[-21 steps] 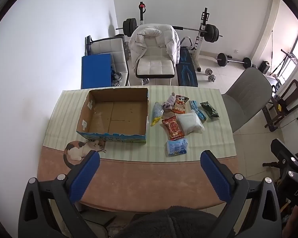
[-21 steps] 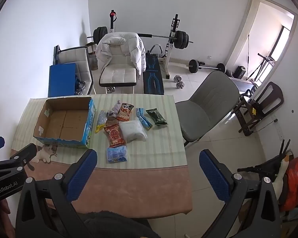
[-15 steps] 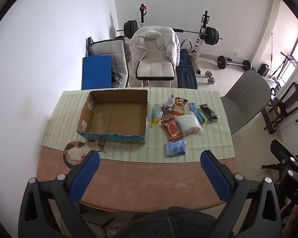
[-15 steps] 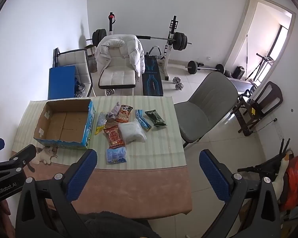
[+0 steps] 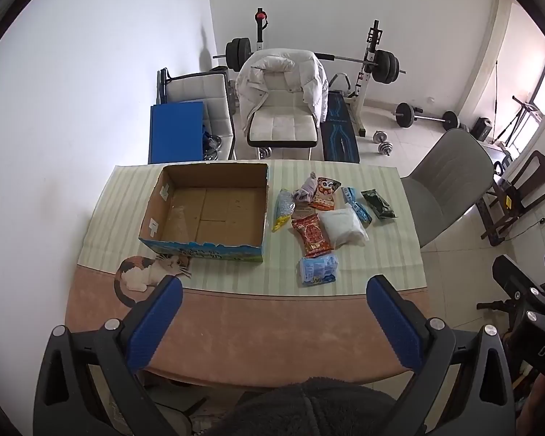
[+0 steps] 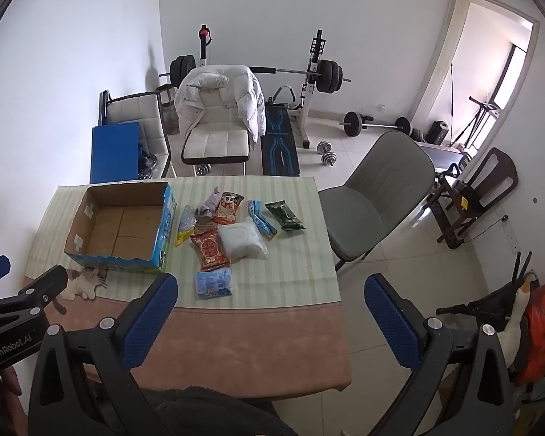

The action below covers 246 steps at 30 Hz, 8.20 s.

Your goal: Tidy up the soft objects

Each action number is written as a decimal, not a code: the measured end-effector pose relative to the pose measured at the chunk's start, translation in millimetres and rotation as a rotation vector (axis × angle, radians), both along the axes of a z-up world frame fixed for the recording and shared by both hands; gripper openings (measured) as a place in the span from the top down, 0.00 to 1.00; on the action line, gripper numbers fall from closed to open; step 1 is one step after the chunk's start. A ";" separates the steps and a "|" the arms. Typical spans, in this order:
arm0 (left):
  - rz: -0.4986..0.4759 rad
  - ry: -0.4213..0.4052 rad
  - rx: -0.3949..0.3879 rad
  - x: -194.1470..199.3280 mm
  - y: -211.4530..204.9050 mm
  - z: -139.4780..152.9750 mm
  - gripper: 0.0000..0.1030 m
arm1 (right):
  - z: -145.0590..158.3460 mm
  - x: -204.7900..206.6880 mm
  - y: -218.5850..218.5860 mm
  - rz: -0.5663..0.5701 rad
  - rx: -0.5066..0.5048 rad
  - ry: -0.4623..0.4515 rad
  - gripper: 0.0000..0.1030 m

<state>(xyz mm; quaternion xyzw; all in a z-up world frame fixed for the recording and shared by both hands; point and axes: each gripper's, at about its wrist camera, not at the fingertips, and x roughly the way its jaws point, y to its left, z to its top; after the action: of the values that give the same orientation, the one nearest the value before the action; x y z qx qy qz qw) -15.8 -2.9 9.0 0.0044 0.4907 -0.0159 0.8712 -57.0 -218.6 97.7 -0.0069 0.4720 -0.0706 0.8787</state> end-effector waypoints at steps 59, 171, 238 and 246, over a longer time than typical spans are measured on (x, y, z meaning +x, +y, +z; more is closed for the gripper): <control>0.035 -0.022 -0.001 11.4 1.2 7.2 0.00 | -24.6 7.1 -0.1 0.020 0.038 -0.021 0.00; -0.058 0.377 0.031 349.0 55.6 -204.6 0.58 | -336.2 349.1 50.8 0.249 0.525 0.353 0.33; -0.006 0.195 -0.095 325.4 185.0 -188.2 0.06 | -351.4 310.7 242.9 0.125 0.366 0.247 0.00; -0.119 0.118 -0.099 338.6 45.5 -163.0 0.06 | -324.9 309.8 85.0 0.031 0.346 0.227 0.00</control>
<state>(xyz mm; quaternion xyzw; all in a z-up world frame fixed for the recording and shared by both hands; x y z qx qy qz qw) 322.8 42.6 -154.0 -0.0105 0.5387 -0.0919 0.8374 252.8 -133.6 -227.2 0.1288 0.5730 0.0263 0.8089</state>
